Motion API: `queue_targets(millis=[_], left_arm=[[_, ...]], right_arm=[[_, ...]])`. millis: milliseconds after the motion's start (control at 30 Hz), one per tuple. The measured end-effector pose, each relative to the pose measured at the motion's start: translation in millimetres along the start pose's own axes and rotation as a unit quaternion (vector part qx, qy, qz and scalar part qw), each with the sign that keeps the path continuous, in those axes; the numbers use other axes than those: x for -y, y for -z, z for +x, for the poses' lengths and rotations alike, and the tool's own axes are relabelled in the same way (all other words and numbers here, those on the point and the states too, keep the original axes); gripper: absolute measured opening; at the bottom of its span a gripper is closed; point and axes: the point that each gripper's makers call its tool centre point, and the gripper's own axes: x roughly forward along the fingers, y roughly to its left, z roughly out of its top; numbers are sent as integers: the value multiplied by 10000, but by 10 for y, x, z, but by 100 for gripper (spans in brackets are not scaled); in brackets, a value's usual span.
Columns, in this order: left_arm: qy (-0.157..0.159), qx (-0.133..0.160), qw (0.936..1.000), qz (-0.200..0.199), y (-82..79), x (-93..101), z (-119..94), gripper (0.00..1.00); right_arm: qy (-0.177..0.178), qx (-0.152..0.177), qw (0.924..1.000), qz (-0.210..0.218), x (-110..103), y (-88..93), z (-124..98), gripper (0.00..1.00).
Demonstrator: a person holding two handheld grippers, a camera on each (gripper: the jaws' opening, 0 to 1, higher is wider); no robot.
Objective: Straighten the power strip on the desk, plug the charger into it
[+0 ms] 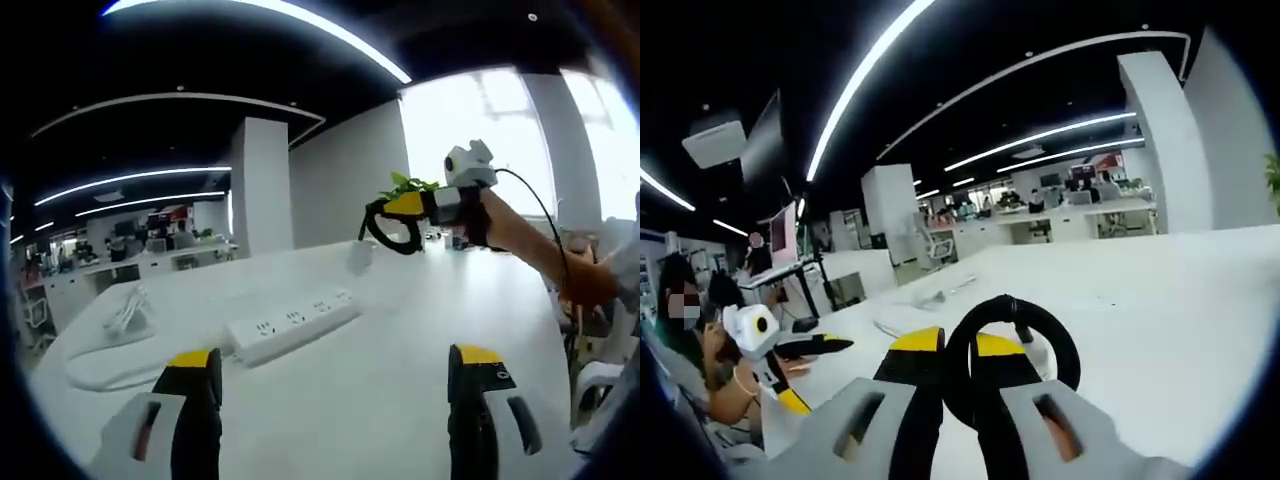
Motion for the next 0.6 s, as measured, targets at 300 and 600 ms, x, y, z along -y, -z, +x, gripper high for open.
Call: queue_targets(millis=[300,600], left_arm=[[39,78,9999,91,-102,-4,89,95],[102,162,9997,146,-202,16,196,95]], right_arm=[[-291,117,9995,16,-207,-34,32,8],[-488,247,9985,43,-291,-74,98,7]])
